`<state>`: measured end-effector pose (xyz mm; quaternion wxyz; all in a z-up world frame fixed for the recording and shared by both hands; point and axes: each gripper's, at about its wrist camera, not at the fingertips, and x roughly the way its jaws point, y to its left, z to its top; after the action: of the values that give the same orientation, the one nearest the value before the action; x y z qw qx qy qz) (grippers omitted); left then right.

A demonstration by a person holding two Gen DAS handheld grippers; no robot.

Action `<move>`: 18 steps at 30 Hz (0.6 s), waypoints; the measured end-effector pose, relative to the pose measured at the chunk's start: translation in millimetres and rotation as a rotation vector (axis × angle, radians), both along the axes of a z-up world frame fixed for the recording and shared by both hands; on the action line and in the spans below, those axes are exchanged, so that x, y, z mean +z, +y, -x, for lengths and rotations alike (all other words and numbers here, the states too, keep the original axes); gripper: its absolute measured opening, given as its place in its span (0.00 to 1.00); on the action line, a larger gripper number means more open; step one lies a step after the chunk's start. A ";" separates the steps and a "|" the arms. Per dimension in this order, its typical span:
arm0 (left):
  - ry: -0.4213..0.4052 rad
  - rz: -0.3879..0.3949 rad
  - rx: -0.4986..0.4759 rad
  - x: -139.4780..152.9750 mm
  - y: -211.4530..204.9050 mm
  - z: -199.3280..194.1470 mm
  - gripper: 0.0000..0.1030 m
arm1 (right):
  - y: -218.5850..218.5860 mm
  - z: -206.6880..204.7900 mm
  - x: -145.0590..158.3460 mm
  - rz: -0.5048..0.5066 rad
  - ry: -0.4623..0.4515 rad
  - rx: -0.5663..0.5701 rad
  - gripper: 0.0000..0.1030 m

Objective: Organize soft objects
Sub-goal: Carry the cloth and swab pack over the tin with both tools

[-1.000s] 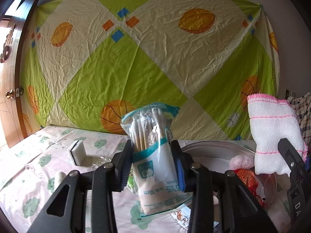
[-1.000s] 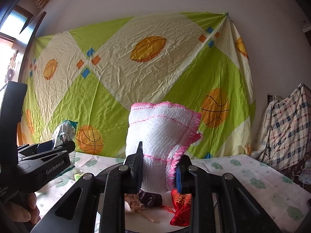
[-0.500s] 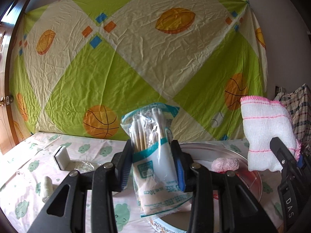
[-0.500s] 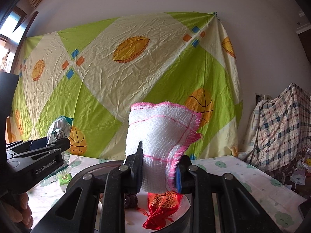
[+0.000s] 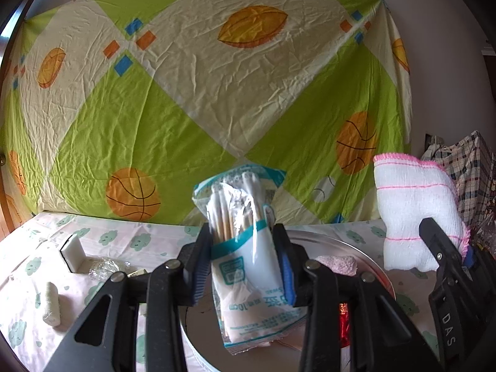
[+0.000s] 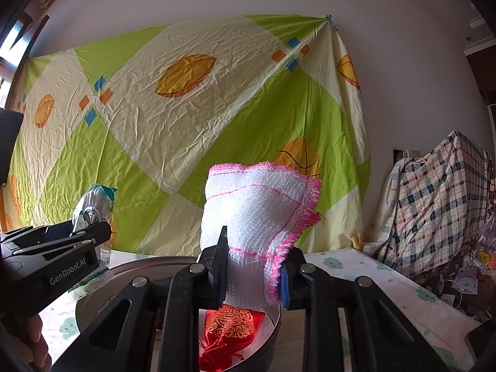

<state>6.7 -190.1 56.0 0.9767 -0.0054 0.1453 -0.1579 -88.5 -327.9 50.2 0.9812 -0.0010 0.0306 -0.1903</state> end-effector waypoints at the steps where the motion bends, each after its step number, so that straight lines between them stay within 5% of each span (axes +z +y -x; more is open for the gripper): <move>1: 0.002 0.001 -0.003 -0.2 -1.8 -0.8 0.37 | -1.6 -0.9 -0.1 0.000 0.002 -0.005 0.27; 18: 0.042 0.000 -0.024 -9.3 -23.6 -18.6 0.37 | -13.2 -23.7 -3.0 0.067 0.045 -0.058 0.27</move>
<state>25.3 -213.7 46.7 0.9715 -0.0071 0.1659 -0.1694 -64.8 -341.1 47.1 0.9738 -0.0371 0.0462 -0.2194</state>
